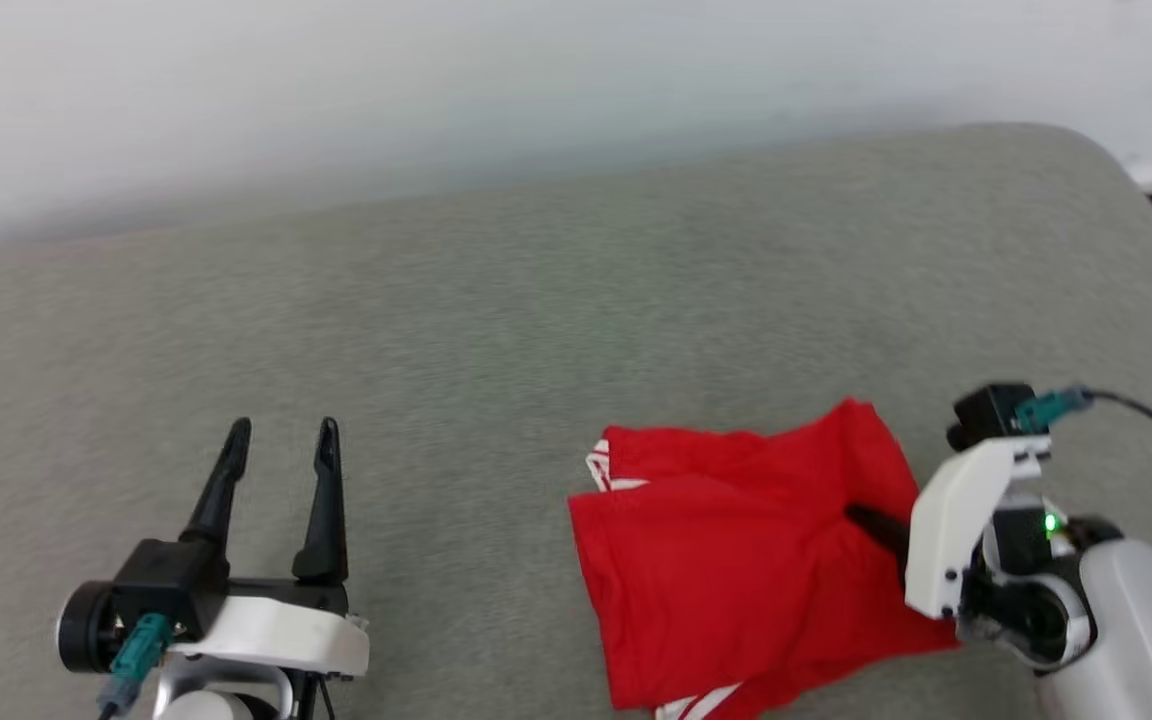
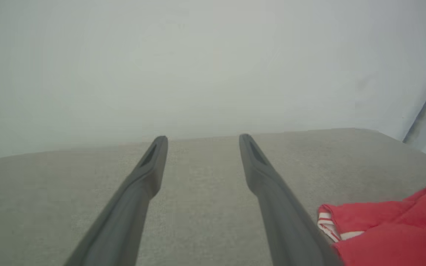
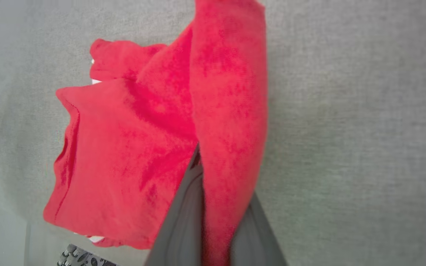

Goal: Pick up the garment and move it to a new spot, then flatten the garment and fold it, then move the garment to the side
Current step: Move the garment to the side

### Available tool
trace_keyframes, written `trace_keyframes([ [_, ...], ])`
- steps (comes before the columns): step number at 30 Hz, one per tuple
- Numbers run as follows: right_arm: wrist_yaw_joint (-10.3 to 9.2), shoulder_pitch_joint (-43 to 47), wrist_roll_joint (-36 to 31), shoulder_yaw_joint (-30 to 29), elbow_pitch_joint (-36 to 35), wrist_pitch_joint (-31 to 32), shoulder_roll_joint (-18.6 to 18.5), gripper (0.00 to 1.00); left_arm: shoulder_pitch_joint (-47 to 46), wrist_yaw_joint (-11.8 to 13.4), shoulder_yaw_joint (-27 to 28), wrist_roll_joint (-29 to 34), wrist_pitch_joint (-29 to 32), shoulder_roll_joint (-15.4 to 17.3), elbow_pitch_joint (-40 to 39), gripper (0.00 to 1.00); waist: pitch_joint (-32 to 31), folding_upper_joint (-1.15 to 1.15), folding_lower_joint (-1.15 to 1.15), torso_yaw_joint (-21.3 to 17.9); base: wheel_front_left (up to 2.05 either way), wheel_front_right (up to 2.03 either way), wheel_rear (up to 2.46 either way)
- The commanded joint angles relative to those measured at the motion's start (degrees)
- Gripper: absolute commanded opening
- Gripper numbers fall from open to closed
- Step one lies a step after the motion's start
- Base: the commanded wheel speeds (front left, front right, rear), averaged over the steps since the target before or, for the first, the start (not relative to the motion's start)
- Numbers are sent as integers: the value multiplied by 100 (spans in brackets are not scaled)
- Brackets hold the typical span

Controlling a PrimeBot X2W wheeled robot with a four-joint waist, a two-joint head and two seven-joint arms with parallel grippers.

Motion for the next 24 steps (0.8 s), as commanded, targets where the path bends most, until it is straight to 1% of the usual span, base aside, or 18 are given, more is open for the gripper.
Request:
trace_keyframes([
  [1,-3,-253,-126,21,43,-84,-51,0,-55,-2,54,45,-19,54,-125,100,355,0,0,-793,0,0,0],
  [3,-3,-480,-247,2,147,-145,-102,0,-181,-31,70,91,-19,140,-264,100,609,0,0,-1074,0,0,0],
  [4,-2,-589,-210,-30,214,-141,-65,0,-248,-53,80,106,-13,180,-337,100,748,0,0,-1199,0,0,0],
  [6,-2,-891,-312,-111,295,-258,-178,0,-386,-73,82,134,56,252,-534,100,1076,0,0,-1411,0,0,0],
  [10,-2,-1338,-455,-373,554,-610,-364,0,-765,-155,28,280,284,451,-1000,100,1770,0,0,-1633,0,0,0],
  [11,-2,-1437,-536,-451,620,-712,-407,0,-854,-164,13,317,345,495,-1110,100,1927,0,0,-1658,0,0,0],
  [12,-2,-1437,-536,-451,620,-712,-407,0,-854,-164,13,317,345,495,-1110,100,1927,0,0,-1658,0,0,0],
  [15,-3,-1925,-850,-825,855,-1156,-670,0,-1250,-251,-35,448,598,676,-1513,100,2518,0,0,-1665,0,0,0],
  [16,-3,-1925,-850,-825,855,-1156,-670,0,-1250,-251,-35,448,598,676,-1513,100,2518,0,0,-1665,0,0,0],
  [22,-3,-2678,-1345,-1590,1150,-1712,-1063,0,-1861,-381,-63,622,951,936,-2022,100,3242,0,0,-1557,0,0,0],
  [24,-3,-2881,-1478,-1815,1238,-1790,-1136,0,-2021,-424,-69,671,1037,1002,-2149,100,3422,0,0,-1511,0,0,0],
])
